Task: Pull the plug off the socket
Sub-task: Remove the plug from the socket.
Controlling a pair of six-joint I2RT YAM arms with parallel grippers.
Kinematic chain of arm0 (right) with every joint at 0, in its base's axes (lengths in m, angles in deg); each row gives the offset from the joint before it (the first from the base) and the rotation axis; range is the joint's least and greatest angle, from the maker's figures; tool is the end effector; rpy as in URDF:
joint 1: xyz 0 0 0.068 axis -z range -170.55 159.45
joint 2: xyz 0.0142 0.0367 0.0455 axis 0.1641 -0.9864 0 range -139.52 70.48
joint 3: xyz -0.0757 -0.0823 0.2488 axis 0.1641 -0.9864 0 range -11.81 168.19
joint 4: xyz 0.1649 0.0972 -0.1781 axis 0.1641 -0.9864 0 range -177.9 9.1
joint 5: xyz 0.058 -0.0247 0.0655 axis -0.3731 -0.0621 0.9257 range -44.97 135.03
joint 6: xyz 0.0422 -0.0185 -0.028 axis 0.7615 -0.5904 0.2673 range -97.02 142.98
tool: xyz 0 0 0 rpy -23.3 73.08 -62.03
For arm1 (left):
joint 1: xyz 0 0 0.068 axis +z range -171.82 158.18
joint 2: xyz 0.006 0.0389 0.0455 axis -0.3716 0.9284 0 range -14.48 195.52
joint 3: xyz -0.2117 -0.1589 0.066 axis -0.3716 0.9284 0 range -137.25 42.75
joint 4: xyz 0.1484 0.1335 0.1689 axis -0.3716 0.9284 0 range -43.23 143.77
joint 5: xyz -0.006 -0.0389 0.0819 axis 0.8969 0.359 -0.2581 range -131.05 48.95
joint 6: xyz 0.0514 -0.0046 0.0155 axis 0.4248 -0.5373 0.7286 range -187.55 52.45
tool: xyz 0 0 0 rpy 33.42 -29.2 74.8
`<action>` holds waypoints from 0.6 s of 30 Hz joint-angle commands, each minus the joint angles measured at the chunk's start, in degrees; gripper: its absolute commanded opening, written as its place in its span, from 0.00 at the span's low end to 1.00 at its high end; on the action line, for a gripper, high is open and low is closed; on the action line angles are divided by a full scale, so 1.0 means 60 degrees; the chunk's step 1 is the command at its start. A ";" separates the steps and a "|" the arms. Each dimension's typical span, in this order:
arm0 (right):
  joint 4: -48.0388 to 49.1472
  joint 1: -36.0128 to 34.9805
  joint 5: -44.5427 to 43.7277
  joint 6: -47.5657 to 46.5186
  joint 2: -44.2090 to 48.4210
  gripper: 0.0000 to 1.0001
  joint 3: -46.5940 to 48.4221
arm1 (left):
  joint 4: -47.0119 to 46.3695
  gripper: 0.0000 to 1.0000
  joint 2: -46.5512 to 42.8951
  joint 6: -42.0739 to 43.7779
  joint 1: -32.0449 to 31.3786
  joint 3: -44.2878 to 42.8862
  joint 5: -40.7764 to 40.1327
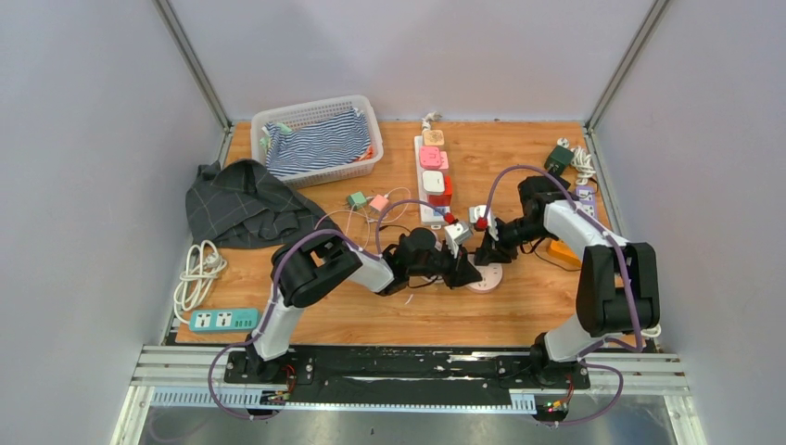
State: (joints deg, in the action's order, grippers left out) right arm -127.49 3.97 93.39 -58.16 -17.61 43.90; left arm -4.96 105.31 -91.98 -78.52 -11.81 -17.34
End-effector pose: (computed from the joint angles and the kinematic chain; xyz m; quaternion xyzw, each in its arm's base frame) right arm 0.2652 0.0522 0.2009 -0.6515 0.6338 0.2682 0.3194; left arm 0.2141 -0.3522 0.1204 0.3358 0.7029 -0.5165 0.3554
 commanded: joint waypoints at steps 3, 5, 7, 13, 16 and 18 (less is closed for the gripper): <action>-0.1204 -0.0217 0.1133 -0.0794 0.0372 0.00 -0.0032 | 0.0842 0.14 0.0490 -0.0184 0.0118 -0.0287 -0.0162; -0.1233 -0.0240 0.1116 -0.1131 0.0430 0.00 -0.0176 | 0.0842 0.14 0.0573 -0.0209 0.0123 -0.0360 -0.0021; -0.1230 -0.0304 0.0984 -0.1400 0.0497 0.00 -0.0328 | 0.0842 0.13 0.0601 -0.0228 0.0121 -0.0397 0.0059; -0.0811 -0.0536 0.0366 -0.0994 0.0445 0.00 -0.0415 | 0.0828 0.13 0.0493 -0.0069 0.0123 -0.0329 0.0114; 0.0432 -0.0537 -0.0220 0.0762 0.0520 0.00 -0.0402 | 0.0826 0.12 0.0457 -0.0018 0.0120 -0.0297 0.0081; 0.0794 -0.0539 -0.0383 0.1167 0.0592 0.00 -0.0466 | 0.0839 0.12 0.0441 -0.0002 0.0123 -0.0279 0.0067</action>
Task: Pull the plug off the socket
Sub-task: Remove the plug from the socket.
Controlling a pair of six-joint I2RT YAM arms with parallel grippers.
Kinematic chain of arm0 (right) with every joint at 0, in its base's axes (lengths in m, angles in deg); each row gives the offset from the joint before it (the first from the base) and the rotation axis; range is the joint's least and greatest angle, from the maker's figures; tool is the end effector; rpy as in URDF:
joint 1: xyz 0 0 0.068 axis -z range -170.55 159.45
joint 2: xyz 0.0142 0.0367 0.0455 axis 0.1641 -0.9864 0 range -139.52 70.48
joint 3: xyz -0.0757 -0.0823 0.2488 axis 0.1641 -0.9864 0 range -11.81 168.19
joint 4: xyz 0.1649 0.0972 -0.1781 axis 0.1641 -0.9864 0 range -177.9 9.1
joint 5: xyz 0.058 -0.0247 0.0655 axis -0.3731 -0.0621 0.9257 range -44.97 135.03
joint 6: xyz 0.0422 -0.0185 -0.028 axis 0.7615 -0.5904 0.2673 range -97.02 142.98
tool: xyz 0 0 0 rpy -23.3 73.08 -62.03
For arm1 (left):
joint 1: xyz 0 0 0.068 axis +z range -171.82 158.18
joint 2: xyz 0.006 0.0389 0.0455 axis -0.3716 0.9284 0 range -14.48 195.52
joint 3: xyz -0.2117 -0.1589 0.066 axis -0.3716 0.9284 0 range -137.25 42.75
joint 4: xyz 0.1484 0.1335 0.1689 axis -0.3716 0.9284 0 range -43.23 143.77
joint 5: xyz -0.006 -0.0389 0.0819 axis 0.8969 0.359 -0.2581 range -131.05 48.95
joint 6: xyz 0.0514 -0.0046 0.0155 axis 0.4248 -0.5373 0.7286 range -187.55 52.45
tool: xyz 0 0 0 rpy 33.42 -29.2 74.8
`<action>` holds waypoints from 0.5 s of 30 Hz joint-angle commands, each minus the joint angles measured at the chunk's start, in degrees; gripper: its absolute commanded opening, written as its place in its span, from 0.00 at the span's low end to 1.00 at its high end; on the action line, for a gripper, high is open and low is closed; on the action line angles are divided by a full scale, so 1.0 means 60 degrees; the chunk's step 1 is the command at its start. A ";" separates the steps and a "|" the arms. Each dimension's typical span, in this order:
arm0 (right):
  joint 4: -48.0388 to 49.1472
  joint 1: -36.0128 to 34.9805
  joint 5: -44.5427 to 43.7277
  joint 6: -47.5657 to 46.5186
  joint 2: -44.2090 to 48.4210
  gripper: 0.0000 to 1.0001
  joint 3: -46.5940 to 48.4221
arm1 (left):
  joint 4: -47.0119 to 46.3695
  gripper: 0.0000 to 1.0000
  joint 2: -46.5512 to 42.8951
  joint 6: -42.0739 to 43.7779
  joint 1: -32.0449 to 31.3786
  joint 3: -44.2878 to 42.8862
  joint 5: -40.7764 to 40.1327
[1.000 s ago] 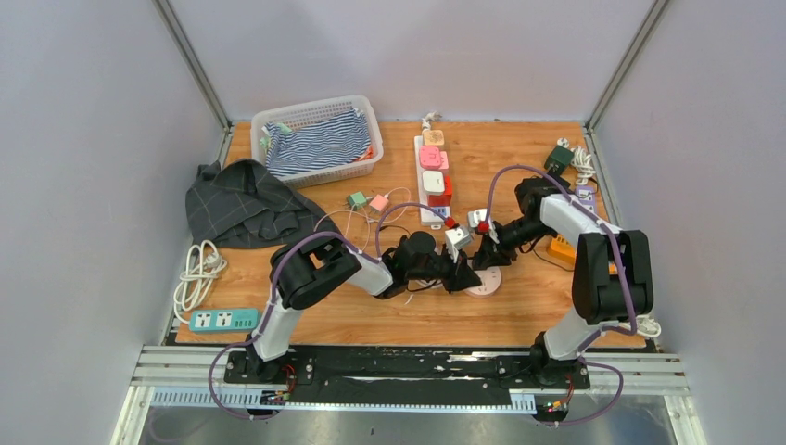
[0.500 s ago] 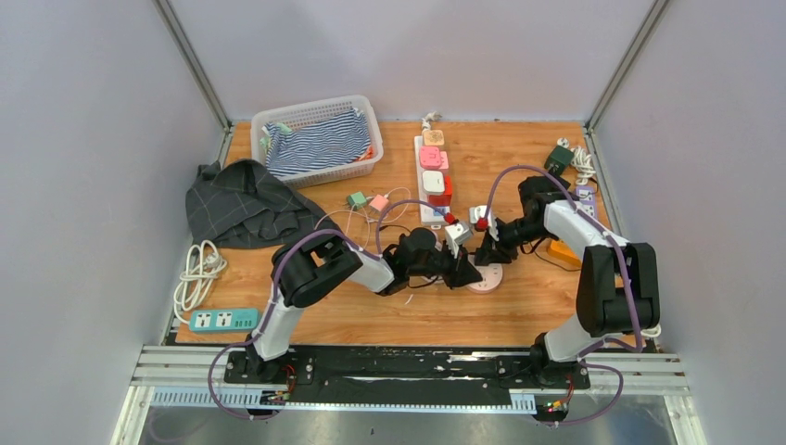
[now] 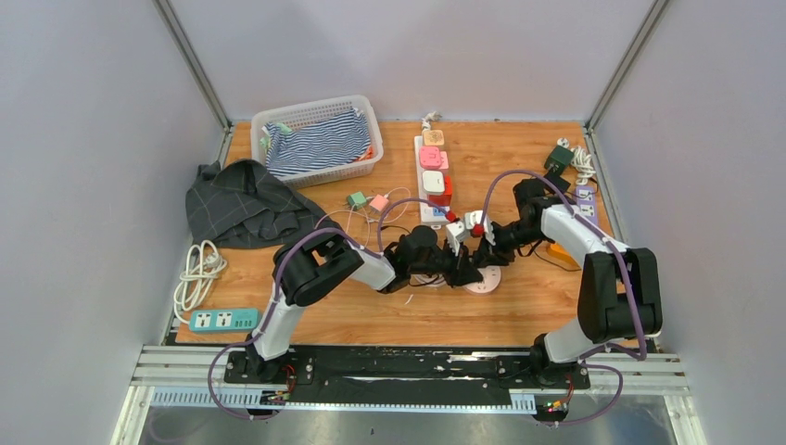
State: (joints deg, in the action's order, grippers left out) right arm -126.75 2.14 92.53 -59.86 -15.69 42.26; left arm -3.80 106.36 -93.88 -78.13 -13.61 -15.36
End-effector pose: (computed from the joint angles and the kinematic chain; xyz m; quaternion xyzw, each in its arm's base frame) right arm 0.2568 0.0594 0.2016 -0.6743 0.6129 0.2578 0.3213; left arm 0.2189 -0.3564 0.1194 0.3310 0.7062 -0.5282 0.3357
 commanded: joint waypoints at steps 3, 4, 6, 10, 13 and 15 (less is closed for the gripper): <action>0.0788 -0.0214 -0.0197 0.1608 0.0314 0.00 -0.0216 | 0.0649 0.12 0.0279 0.0342 0.0057 0.0019 -0.0283; 0.0778 -0.0206 -0.0154 0.1650 0.0314 0.00 -0.0197 | 0.0642 0.12 0.0280 0.0344 0.0055 0.0018 -0.0283; 0.0725 -0.0186 -0.0073 0.1676 0.0292 0.00 -0.0160 | 0.0649 0.12 0.0288 0.0345 0.0055 0.0022 -0.0287; -0.0155 -0.0144 0.0422 0.1196 0.0066 0.00 0.0154 | 0.0648 0.12 0.0295 0.0305 0.0055 0.0004 -0.0257; -0.0786 -0.0142 0.0692 0.0597 -0.0161 0.00 0.0286 | 0.0640 0.13 0.0292 0.0286 0.0062 0.0004 -0.0204; -0.0471 -0.0143 0.0264 0.0712 -0.0146 0.00 0.0160 | 0.0634 0.14 0.0268 0.0276 0.0055 0.0018 -0.0195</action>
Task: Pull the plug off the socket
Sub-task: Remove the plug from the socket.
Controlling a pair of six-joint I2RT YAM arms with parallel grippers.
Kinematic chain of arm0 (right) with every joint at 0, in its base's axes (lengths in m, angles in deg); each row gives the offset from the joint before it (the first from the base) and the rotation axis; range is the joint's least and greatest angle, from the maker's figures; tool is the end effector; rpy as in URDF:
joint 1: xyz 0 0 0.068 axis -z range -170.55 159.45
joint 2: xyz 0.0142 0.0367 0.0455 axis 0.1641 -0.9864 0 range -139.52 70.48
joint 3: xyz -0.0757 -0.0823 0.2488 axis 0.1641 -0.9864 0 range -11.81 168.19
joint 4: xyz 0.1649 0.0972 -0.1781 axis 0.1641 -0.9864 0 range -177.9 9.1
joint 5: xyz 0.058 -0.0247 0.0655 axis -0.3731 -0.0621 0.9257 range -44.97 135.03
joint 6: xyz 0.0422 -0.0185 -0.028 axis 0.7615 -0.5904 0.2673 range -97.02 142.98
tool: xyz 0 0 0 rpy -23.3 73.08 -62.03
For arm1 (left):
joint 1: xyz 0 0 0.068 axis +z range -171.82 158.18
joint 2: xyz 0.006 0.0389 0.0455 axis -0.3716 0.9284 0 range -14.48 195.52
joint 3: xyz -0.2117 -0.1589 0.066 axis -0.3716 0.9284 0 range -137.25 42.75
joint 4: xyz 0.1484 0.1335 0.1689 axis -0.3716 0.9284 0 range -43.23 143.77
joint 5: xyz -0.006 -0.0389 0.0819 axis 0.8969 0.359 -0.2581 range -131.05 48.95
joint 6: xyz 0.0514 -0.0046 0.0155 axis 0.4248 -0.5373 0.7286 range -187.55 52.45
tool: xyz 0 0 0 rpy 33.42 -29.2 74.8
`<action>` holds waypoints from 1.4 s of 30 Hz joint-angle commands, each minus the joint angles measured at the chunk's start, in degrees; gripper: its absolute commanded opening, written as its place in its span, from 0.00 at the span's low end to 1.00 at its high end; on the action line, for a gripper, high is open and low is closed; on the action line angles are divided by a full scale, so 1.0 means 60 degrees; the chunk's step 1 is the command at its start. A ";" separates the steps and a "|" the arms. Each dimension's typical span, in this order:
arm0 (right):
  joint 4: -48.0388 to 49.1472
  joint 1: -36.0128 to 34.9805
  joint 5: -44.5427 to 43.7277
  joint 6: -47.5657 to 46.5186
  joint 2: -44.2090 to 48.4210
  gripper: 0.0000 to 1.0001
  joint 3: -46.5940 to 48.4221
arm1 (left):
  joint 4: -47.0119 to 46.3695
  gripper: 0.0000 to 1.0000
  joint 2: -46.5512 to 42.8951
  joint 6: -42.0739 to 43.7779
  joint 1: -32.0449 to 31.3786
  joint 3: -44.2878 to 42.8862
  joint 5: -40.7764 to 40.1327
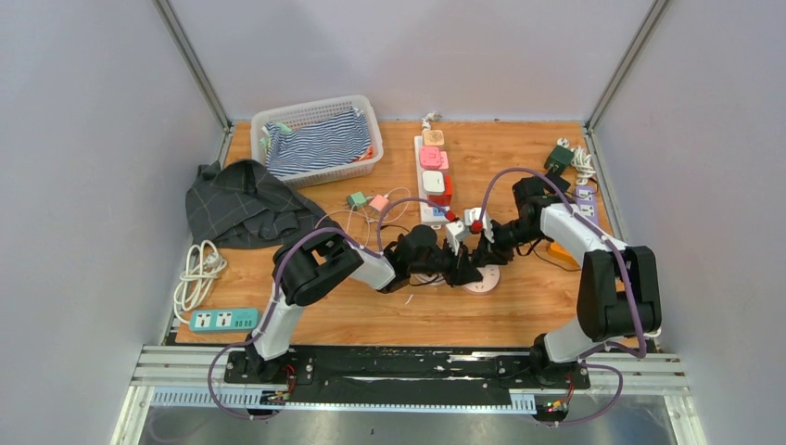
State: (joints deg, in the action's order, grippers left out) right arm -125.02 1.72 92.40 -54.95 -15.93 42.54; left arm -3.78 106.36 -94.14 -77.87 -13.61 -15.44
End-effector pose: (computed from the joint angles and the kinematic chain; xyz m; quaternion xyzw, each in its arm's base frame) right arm 0.2605 0.0618 0.2025 -0.6534 0.6339 0.2629 0.3195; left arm 0.2206 -0.3554 0.1194 0.3274 0.7081 -0.5278 0.3360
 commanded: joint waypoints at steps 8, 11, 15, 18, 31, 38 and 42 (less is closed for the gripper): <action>0.0162 -0.0089 -0.0649 0.0736 -0.0145 0.00 -0.0081 | 0.0602 0.26 -0.0203 0.0366 0.0004 0.0212 0.0141; 0.0073 -0.0104 -0.0718 0.0654 -0.0323 0.00 -0.0049 | 0.0583 0.41 -0.0922 0.0743 0.0008 0.0765 -0.0261; 0.0018 -0.0096 -0.0672 0.0609 -0.0347 0.00 -0.0035 | 0.0079 0.53 -0.1605 0.0795 0.0024 0.1509 -0.0628; -0.0025 -0.0115 -0.0639 0.0627 -0.0295 0.00 0.0005 | -0.0637 0.55 -0.2204 0.0550 0.0032 0.2176 -0.0862; -0.0074 -0.0486 0.0440 0.0511 0.0149 0.00 -0.0090 | -0.3800 0.70 -0.3263 -0.2275 0.0027 0.5871 -0.3061; -0.0129 -0.1067 0.0969 -0.0025 0.0568 0.00 -0.0367 | -0.6151 0.82 -0.1692 -0.3874 -0.0005 0.6361 -0.3393; -0.0099 -0.1351 0.1127 0.0005 0.0577 0.00 -0.0379 | -0.5809 0.82 -0.1930 -0.4017 -0.0029 0.6537 -0.4038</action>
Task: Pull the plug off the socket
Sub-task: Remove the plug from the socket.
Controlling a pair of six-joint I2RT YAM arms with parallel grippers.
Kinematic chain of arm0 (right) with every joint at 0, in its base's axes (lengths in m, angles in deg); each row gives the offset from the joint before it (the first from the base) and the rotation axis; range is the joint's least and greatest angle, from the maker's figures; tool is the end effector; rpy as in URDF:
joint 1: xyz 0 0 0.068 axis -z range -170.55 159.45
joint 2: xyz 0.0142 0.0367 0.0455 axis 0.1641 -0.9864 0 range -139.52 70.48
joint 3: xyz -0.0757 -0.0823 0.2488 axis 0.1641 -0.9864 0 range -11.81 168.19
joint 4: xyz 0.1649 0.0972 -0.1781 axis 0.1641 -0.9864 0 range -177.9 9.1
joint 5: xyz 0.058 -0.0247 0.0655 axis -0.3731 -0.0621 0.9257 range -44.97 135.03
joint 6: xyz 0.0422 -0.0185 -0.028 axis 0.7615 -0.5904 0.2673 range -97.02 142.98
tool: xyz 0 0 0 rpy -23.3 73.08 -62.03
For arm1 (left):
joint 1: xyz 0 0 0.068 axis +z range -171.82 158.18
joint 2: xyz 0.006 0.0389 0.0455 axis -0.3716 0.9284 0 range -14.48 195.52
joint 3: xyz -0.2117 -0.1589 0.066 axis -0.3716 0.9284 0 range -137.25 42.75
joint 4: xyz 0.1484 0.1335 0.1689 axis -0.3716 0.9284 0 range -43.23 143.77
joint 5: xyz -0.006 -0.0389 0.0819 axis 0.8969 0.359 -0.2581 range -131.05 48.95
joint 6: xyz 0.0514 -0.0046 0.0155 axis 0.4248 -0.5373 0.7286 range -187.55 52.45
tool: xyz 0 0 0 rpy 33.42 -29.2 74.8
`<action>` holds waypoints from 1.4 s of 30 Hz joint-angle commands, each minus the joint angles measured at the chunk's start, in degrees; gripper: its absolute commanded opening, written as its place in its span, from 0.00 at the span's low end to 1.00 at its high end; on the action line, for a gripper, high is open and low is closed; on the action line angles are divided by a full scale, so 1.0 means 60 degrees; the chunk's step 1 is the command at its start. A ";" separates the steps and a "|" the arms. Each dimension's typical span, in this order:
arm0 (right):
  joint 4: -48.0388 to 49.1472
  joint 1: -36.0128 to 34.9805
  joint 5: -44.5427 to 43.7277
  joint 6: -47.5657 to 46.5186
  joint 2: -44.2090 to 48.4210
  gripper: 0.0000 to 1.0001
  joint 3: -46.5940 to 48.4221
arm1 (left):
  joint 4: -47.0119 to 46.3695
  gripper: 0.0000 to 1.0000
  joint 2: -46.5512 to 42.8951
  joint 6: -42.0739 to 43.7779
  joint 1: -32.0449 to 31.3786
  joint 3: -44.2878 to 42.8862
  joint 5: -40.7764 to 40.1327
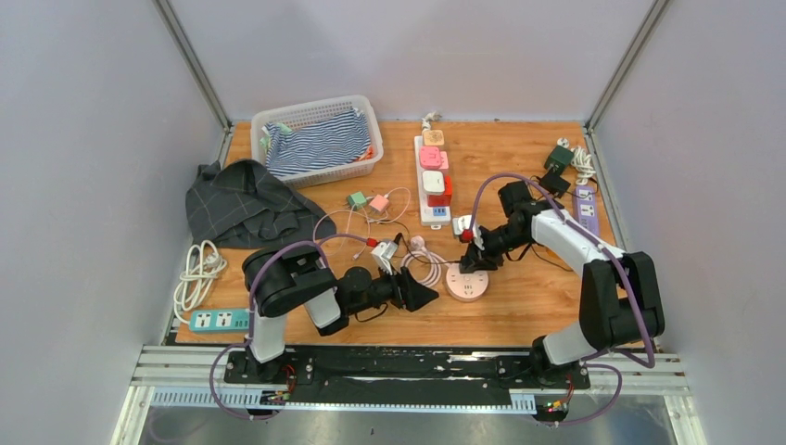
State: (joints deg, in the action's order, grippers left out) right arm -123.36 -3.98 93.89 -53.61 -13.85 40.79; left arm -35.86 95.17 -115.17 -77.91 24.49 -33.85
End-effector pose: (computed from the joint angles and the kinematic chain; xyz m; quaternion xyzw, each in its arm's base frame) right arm 0.2471 0.0866 0.2046 -0.6780 0.5974 0.2834 0.3213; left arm 0.1473 -0.2273 0.0991 0.0967 0.7525 -0.5404 0.3639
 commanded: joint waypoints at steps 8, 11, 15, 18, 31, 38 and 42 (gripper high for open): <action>0.0070 -0.0720 0.0893 0.0806 0.0173 0.00 0.0121 | -0.0664 0.83 0.0071 -0.1622 -0.0598 0.0253 -0.1602; 0.0360 -0.0714 0.0708 0.1170 0.0243 0.00 0.0110 | -0.0686 0.84 -0.0166 -0.1859 -0.0678 0.0441 -0.1830; 0.0426 -0.0722 0.0806 0.1337 0.0255 0.00 0.0110 | -0.0613 0.84 -0.0306 -0.2500 -0.0723 0.0428 -0.2016; 0.0432 -0.0720 0.0916 0.1416 0.0271 0.00 0.0110 | -0.0712 0.84 -0.0092 -0.3075 -0.0768 0.0219 -0.1935; 0.0459 -0.0720 0.0960 0.1473 0.0270 0.00 0.0110 | -0.0431 0.83 0.0533 -0.4290 -0.1150 -0.0270 -0.2284; 0.0457 -0.0719 0.1046 0.1484 0.0347 0.00 0.0098 | -0.0553 0.83 0.1375 -0.4929 -0.1403 -0.0570 -0.2563; 0.0407 -0.0720 0.1246 0.1422 0.0446 0.00 0.0040 | -0.0662 0.83 0.1888 -0.5120 -0.1447 -0.0922 -0.2690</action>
State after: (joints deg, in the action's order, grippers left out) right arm -120.71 -7.39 96.66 -45.35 -13.46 40.75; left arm -40.74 102.32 -144.65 -85.91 20.01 -47.24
